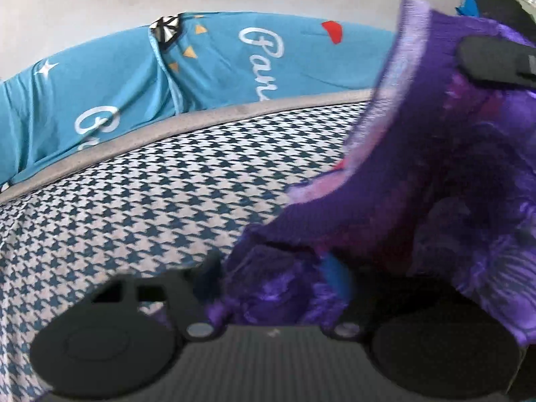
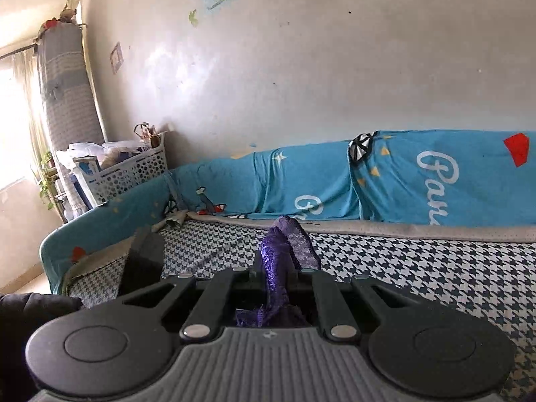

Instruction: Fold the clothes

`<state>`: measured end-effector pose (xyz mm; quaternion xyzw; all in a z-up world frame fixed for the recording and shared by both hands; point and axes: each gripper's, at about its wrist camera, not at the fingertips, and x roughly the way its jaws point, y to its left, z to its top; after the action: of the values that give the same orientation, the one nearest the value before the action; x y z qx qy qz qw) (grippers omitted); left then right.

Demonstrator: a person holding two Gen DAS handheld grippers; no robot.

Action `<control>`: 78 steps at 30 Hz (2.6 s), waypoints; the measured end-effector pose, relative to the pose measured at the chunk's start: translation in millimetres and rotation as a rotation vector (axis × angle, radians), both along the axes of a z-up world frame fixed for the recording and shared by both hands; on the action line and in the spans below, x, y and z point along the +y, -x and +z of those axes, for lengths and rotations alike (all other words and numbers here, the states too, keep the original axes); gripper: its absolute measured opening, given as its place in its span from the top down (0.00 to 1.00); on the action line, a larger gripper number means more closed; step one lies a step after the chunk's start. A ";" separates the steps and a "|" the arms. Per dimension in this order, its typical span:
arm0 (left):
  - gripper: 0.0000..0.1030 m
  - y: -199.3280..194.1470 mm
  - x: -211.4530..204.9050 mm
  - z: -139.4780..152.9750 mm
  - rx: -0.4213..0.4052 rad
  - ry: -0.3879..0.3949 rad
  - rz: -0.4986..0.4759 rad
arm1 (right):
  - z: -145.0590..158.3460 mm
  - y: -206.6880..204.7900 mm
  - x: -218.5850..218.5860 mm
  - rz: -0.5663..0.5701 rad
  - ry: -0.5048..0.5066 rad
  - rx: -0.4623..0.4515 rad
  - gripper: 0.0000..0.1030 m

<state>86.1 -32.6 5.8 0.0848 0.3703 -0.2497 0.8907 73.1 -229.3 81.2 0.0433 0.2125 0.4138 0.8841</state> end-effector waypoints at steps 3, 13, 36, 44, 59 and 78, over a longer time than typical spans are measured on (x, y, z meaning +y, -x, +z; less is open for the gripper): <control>0.58 2.2 -2.0 -0.2 -0.018 -0.010 0.020 | 0.5 -2.2 1.7 -0.012 -0.001 0.000 0.91; 0.88 8.6 -13.3 -3.3 -0.109 -0.059 0.091 | 3.9 -11.9 10.8 -0.049 -0.021 -0.005 0.91; 0.83 -56.4 43.2 -0.5 -0.039 0.047 0.554 | -5.7 -94.5 53.9 -0.283 0.126 -0.015 0.91; 0.68 -40.6 43.6 -5.1 0.009 0.062 0.530 | -56.7 -124.4 40.9 -0.518 0.395 0.176 0.77; 0.62 -32.0 37.5 -12.0 0.075 0.075 0.464 | -48.0 -105.3 81.3 -0.152 0.155 0.324 0.70; 0.57 -18.7 34.2 -14.5 0.077 0.058 0.388 | -102.1 -118.0 120.0 -0.258 0.201 0.551 0.86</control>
<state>104.9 1.6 -8.7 -0.0235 0.4062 -0.0872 0.9093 191.1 -109.3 -21.0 0.0925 0.4764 0.2478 0.8385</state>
